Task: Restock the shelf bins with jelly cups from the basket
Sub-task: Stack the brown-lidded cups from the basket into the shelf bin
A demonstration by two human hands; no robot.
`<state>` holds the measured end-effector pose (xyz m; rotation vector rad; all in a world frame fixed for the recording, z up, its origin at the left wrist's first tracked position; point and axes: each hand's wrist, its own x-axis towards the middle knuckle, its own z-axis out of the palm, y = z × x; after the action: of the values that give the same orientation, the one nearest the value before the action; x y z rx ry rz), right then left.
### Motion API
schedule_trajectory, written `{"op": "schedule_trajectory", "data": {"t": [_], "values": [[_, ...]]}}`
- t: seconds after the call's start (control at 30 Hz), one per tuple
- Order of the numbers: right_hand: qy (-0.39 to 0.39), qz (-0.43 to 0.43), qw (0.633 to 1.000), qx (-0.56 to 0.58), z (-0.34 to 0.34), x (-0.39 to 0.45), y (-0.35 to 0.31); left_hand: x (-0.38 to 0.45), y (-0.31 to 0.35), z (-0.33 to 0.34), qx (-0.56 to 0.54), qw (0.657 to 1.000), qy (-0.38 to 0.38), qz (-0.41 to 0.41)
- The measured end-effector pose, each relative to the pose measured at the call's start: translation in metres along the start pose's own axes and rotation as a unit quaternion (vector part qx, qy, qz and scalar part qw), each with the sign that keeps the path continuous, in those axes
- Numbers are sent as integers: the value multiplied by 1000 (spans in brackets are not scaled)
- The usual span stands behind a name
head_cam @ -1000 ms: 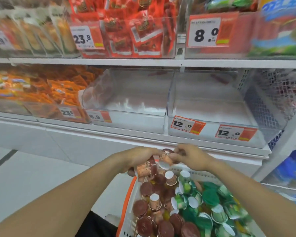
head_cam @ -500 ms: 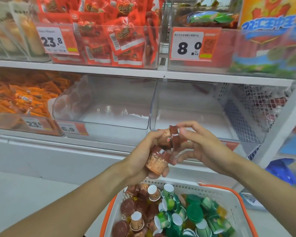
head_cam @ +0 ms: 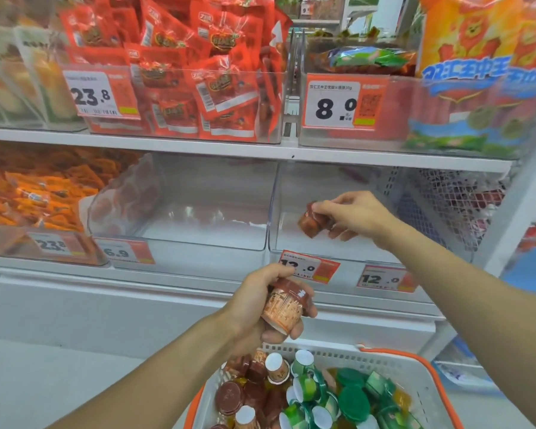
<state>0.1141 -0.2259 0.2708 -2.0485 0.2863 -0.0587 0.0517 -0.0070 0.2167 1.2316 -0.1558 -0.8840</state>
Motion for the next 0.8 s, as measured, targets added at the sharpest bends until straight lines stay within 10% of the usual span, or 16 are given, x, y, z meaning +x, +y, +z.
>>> {"op": "schedule_trajectory", "data": {"t": [0.27,0.8], "values": [[-106,111,978,-144,35,58,35,-3,-3,-18,248,962,112,-24],[-200,42,961,-185,57,48,31,11,-5,-23,257,952,163,26]]}}
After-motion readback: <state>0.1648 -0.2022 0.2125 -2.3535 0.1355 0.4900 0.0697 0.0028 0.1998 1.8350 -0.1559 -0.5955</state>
